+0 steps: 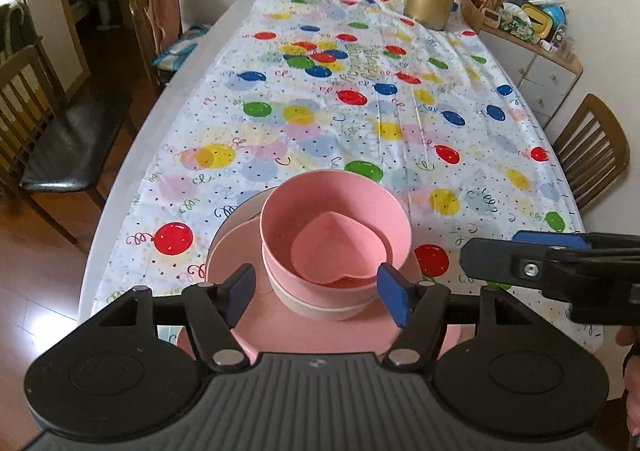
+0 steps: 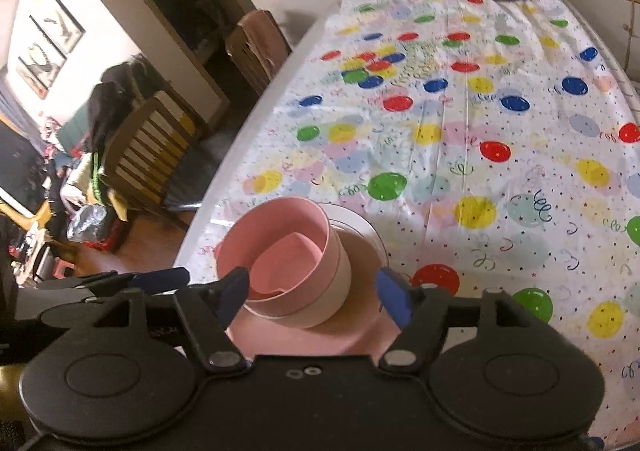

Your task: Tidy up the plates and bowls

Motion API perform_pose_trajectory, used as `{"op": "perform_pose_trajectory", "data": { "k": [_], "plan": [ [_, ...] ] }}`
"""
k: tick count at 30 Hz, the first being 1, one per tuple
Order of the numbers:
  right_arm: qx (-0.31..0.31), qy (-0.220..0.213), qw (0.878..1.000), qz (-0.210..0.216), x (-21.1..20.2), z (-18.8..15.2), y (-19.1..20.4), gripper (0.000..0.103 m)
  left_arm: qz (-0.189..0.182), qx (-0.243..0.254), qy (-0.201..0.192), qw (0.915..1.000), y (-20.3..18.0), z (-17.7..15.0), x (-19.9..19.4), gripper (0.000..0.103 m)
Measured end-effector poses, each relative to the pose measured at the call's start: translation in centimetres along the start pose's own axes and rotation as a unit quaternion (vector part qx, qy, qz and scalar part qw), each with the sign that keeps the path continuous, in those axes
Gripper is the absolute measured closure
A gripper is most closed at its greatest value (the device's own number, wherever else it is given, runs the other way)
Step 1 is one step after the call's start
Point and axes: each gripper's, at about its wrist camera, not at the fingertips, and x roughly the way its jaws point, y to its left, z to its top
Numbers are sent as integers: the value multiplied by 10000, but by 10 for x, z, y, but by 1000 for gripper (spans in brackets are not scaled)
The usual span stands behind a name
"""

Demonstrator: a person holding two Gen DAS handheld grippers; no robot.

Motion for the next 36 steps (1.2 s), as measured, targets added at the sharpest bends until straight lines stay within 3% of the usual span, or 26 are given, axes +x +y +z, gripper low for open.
{"op": "perform_pose_trajectory", "data": {
  "k": [2,6,8,15,19,30,36],
  "plan": [
    [-116,-103,9999,49,-8,-3,0,20,-3,-27,-86,10000,-4,-5,-7,32],
    [-371,-228,9990,104,-22,-10,2,18,-14,-75,-234,9997,-9,-14,-20,32],
    [-497,-317,9982,120,-30,-14,4,13,-11,-96,-341,9994,-11,-19,-26,26],
    [-960,-775,9923,129,-58,-28,15,6,-10,-166,-883,9960,-18,-37,-57,19],
    [-1122,-1069,9878,136,-72,-36,18,0,9,-184,-1155,9931,-20,-47,-73,1],
    [-1474,-1474,9780,52,-95,-63,25,0,97,-508,-1297,9902,-12,-81,-90,1],
    [-1460,-1453,9785,86,-102,-76,26,0,157,-684,-1256,9896,-11,-97,-97,1]
  ]
}}
